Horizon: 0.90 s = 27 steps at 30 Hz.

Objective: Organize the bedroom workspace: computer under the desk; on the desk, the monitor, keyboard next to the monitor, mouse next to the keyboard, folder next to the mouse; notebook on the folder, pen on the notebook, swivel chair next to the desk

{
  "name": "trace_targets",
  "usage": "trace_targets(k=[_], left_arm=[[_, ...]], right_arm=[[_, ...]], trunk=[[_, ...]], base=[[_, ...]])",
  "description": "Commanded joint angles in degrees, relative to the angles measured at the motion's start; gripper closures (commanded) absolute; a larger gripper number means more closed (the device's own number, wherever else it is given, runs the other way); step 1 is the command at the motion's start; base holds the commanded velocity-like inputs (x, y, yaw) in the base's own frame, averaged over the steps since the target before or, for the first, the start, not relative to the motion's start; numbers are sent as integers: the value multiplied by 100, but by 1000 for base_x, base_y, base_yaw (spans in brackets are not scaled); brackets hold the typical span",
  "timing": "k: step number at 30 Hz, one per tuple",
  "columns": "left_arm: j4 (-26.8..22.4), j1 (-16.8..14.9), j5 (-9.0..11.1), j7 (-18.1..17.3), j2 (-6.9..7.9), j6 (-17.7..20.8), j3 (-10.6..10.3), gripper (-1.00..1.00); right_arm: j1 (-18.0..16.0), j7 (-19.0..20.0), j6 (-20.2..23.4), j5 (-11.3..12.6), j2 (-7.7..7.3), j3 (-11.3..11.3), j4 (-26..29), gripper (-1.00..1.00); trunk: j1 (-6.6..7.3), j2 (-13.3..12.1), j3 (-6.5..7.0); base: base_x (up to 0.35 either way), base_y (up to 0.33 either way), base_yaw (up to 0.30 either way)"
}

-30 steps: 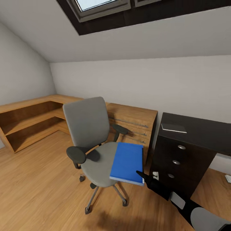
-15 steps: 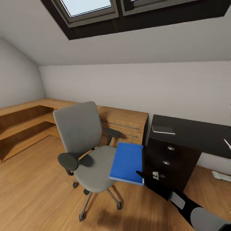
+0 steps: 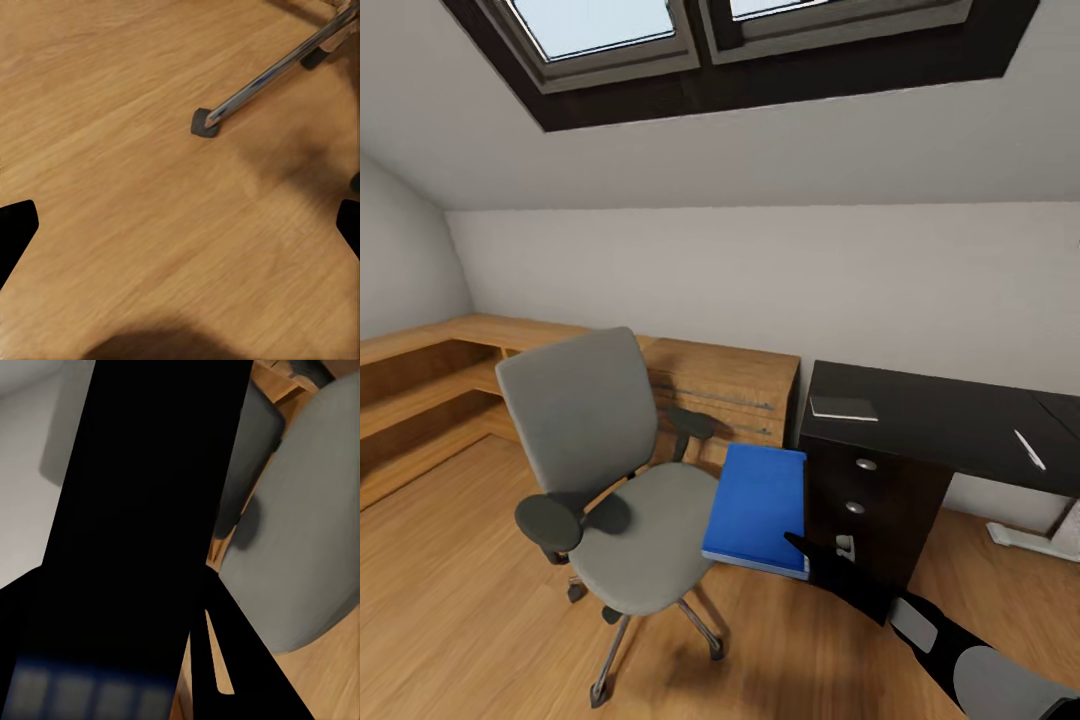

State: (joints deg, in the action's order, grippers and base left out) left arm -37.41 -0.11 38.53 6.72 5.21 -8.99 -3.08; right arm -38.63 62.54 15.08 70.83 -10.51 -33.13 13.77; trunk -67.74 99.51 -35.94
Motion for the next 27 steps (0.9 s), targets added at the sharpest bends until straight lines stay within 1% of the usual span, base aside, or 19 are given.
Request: trace_targets(k=[1, 16, 27], left_arm=[[0, -1, 36, 36, 6, -24, -34, -100], [244, -5, 32, 32, -14, 0, -39, -100], [651, -5, 32, 24, -11, -6, -38, -100]], right_arm=[[-4, 11, 40, 60, -4, -36, -2, 100], [-4, 12, 7, 62, -18, -18, -15, 100], [-4, 24, 11, 62, -27, -17, -23, 100]], trunk=[[23, -39, 13], [353, -640, 282], [594, -1082, 480]], base=[[0, 0, -26], [0, 0, -5], [0, 0, 0]])
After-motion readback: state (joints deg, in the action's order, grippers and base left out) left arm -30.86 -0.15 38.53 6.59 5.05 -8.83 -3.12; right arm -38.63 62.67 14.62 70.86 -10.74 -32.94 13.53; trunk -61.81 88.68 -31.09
